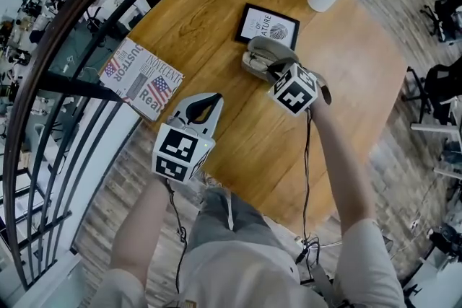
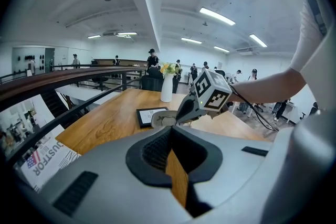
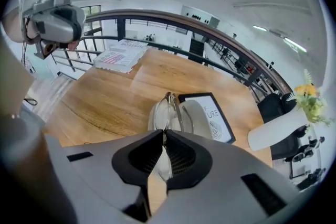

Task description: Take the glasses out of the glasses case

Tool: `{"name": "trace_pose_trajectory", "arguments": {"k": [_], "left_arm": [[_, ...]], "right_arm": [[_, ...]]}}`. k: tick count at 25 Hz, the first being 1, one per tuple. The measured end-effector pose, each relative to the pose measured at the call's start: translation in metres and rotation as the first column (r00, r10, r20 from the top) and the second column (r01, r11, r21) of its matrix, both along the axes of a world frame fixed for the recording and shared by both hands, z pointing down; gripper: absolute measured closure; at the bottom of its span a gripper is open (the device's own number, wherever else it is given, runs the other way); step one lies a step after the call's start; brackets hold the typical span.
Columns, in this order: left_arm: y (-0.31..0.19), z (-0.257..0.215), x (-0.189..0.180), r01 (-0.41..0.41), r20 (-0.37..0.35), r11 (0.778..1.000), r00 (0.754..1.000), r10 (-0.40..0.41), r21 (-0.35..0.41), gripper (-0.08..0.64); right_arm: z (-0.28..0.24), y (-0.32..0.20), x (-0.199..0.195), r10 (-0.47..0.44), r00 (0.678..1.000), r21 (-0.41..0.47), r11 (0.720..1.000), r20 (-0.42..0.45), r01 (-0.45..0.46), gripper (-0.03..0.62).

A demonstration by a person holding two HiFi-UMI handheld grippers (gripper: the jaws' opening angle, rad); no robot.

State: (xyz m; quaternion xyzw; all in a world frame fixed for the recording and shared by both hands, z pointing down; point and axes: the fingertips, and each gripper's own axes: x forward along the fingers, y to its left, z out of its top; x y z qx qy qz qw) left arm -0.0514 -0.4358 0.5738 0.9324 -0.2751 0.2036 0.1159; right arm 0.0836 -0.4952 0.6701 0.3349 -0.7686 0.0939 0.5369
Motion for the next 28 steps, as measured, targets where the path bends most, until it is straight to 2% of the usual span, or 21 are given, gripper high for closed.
{"name": "trace_pose_trajectory", "arguments": {"k": [5, 9, 12, 15, 18, 22, 24, 28], "left_arm": [[-0.002, -0.025, -0.009, 0.051, -0.038, 0.999, 0.998, -0.05, 0.007, 0.545], [0.001, -0.062, -0.014, 0.091, -0.079, 0.996, 0.993, -0.088, 0.028, 0.545], [0.003, -0.099, -0.019, 0.131, -0.1, 0.989, 0.987, -0.124, 0.071, 0.545], [0.007, -0.143, -0.022, 0.147, -0.124, 0.976, 0.984, -0.128, 0.159, 0.545], [0.016, -0.188, -0.028, 0.158, -0.141, 0.954, 0.982, -0.125, 0.254, 0.545], [0.039, -0.247, -0.033, 0.156, -0.163, 0.919, 0.981, -0.102, 0.361, 0.545], [0.052, -0.277, -0.039, 0.148, -0.169, 0.897, 0.982, -0.083, 0.416, 0.545], [0.072, -0.33, -0.052, 0.169, -0.198, 0.839, 0.977, -0.075, 0.518, 0.545]], "right_arm": [[-0.051, -0.007, 0.009, 0.101, 0.992, 0.123, 0.986, 0.077, -0.11, 0.545], [-0.12, -0.001, 0.007, 0.168, 0.958, 0.234, 0.946, 0.234, -0.223, 0.545], [-0.186, 0.007, 0.006, 0.178, 0.92, 0.339, 0.892, 0.348, -0.3, 0.545], [-0.25, 0.022, -0.001, 0.15, 0.873, 0.411, 0.836, 0.465, -0.362, 0.545], [-0.311, 0.044, -0.007, 0.09, 0.834, 0.479, 0.783, 0.544, -0.397, 0.545], [-0.389, 0.089, -0.008, -0.004, 0.776, 0.558, 0.696, 0.631, -0.451, 0.545], [-0.421, 0.111, -0.012, -0.049, 0.77, 0.602, 0.656, 0.636, -0.456, 0.545], [-0.469, 0.154, -0.013, -0.108, 0.763, 0.669, 0.57, 0.638, -0.478, 0.545]]}}
